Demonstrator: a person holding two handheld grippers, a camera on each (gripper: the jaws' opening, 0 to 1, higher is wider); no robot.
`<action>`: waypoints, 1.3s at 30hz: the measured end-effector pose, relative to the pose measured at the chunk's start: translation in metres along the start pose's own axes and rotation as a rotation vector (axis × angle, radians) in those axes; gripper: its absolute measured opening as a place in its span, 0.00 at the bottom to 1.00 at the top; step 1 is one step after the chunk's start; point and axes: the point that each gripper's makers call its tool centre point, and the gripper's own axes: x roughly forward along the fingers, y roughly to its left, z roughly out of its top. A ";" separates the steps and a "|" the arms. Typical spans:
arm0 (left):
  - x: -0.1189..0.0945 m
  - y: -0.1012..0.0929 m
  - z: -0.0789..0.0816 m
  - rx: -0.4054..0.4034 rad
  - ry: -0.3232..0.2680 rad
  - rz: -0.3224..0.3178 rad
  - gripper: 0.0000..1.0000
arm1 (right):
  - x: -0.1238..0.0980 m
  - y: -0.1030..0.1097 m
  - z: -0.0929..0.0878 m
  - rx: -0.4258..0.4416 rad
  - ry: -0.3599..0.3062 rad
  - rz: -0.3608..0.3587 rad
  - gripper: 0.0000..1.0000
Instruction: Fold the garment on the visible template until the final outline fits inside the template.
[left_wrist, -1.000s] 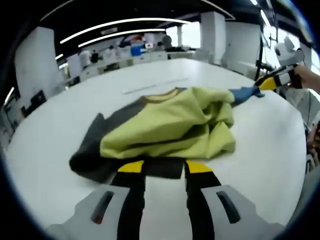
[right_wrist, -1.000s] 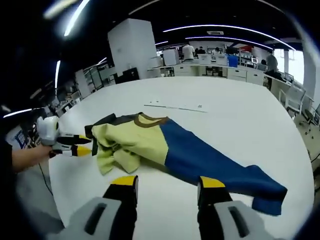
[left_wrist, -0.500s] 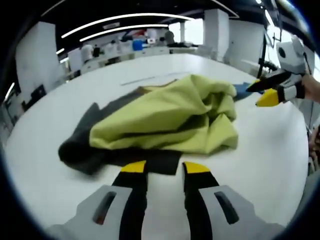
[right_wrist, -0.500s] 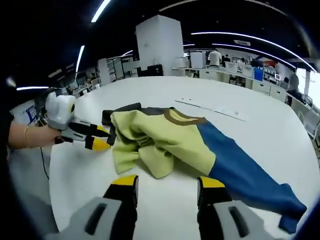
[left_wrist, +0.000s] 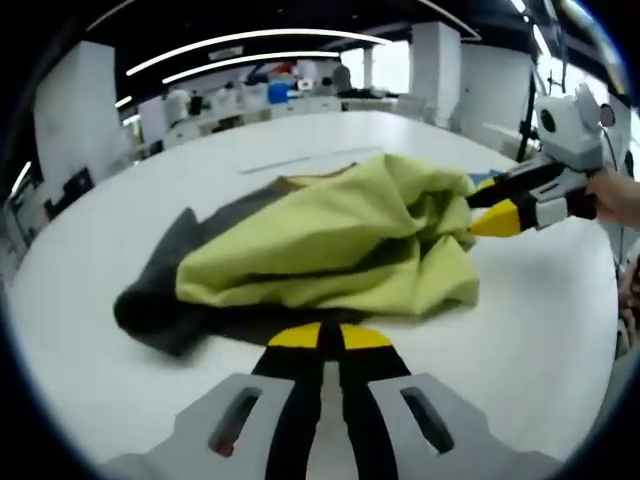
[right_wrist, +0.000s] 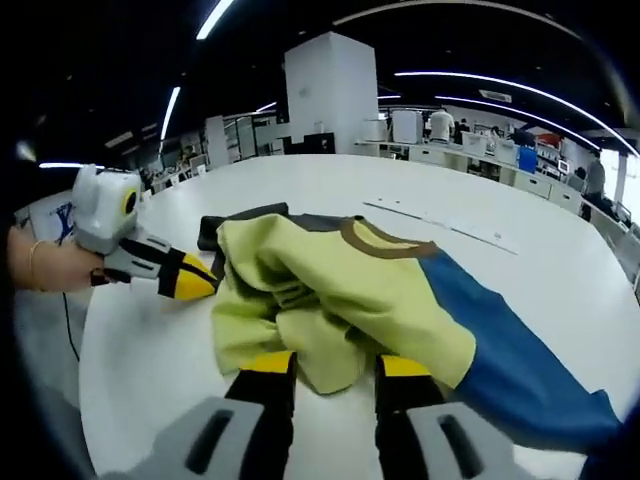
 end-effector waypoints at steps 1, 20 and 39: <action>-0.002 0.003 -0.001 0.002 0.005 0.007 0.01 | 0.002 0.000 0.000 0.003 0.003 -0.004 0.25; -0.057 0.101 -0.034 -0.044 0.048 0.206 0.00 | -0.020 0.018 0.019 0.002 -0.020 0.054 0.00; -0.079 0.125 -0.039 -0.063 0.049 0.285 0.00 | -0.071 0.070 0.003 0.024 0.065 0.129 0.00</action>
